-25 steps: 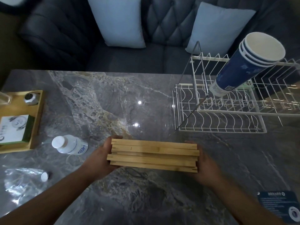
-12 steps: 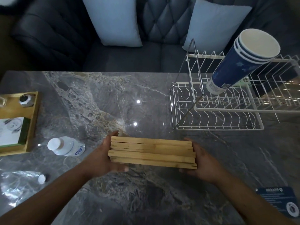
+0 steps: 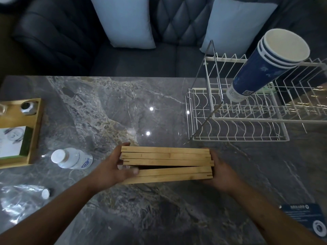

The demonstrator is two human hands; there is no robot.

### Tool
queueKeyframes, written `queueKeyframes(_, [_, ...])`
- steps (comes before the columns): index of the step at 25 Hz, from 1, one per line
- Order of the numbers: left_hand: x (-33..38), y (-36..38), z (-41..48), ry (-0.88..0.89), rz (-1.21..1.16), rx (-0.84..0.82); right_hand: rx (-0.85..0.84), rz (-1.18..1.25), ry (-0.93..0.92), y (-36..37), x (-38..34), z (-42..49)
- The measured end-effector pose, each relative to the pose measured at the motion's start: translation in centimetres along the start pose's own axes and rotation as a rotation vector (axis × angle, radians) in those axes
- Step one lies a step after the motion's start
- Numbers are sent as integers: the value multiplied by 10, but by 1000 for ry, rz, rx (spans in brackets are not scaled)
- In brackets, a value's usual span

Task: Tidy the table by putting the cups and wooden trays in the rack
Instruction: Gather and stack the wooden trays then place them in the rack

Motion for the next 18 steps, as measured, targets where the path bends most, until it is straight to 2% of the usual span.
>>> queueKeyframes(2, [-2,-9,0,-25,93,-183,1,-18,17,0,3,1])
queueKeyframes(3, [-3,-15,0,-5,196,-219,3,-20,16,0,3,1])
queueKeyframes(5, [-5,-21,3,87,443,-166,8,-13,20,0,4,3])
queueKeyframes(7, [-7,-17,8,218,587,-70,18,-1,29,1,3,3])
queueKeyframes(9, [-10,-5,10,322,576,23,24,6,28,1,1,0])
queueKeyframes(12, [-10,1,16,379,532,141,19,9,21,-3,-3,-4])
queueKeyframes(18, [-13,2,23,397,607,87,-3,-32,-2,-3,-3,-5])
Point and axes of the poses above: each hand's wrist, its own z-axis towards the middle knuckle, its own y-axis out of the palm, x = y × z, the point moved 1 cm from there along z, towards the middle knuckle, and after that the axes turned 10 degrees about x, right-handed, at the moved point
